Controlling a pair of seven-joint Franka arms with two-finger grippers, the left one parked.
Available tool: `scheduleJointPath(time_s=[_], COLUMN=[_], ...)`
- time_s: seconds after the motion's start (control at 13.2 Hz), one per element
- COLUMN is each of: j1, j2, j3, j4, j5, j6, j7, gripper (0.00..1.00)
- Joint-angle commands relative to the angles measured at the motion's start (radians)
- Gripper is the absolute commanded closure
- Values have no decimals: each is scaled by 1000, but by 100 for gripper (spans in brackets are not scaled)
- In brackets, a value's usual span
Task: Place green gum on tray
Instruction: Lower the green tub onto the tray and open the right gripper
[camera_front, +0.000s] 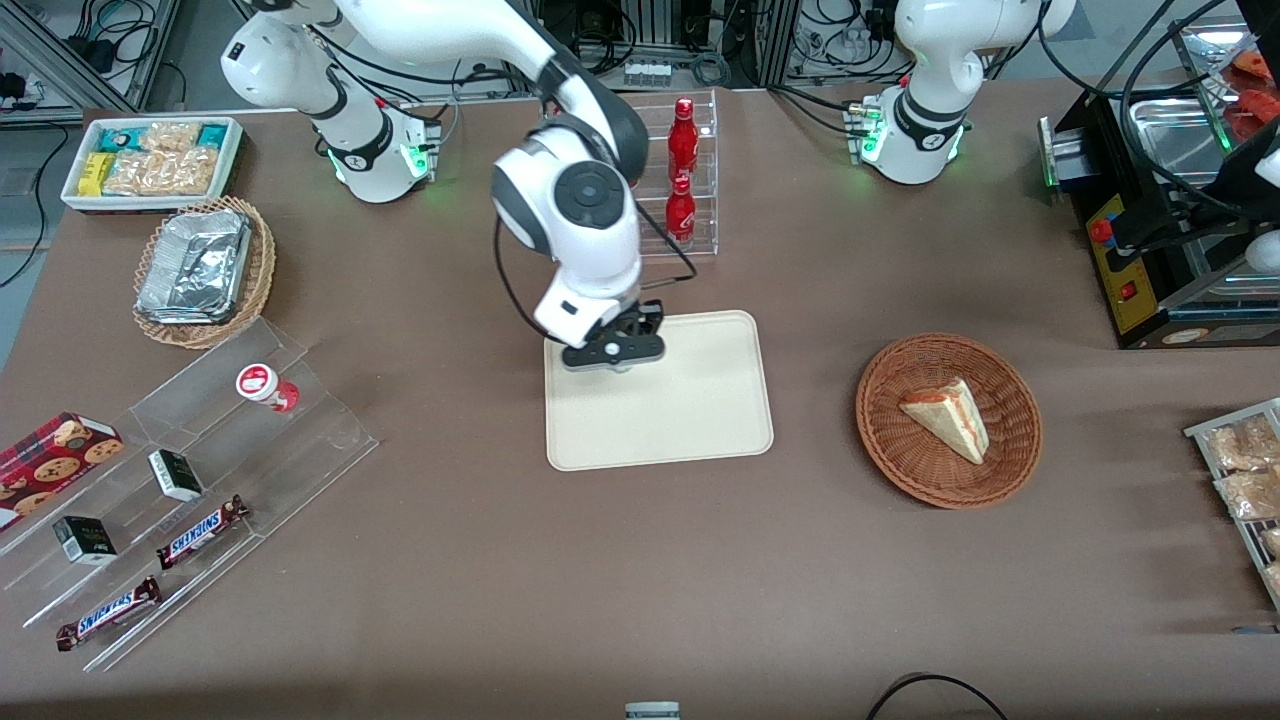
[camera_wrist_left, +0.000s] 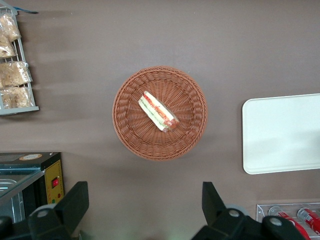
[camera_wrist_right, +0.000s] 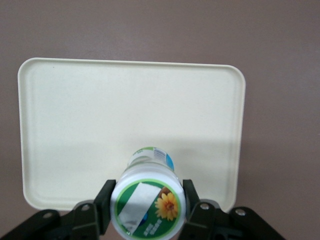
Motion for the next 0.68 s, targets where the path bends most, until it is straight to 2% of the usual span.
scheduleJointPath(time_s=[0.0, 0.15, 0.3, 0.61], j1=[31, 40, 36, 36], j2=[111, 165, 185, 225], j3=[-14, -11, 38, 38], j4=[73, 101, 99, 95], j5=[29, 29, 26, 27], j6=[65, 72, 99, 147], j7=[44, 53, 75, 71], gripper=[100, 100, 100, 100])
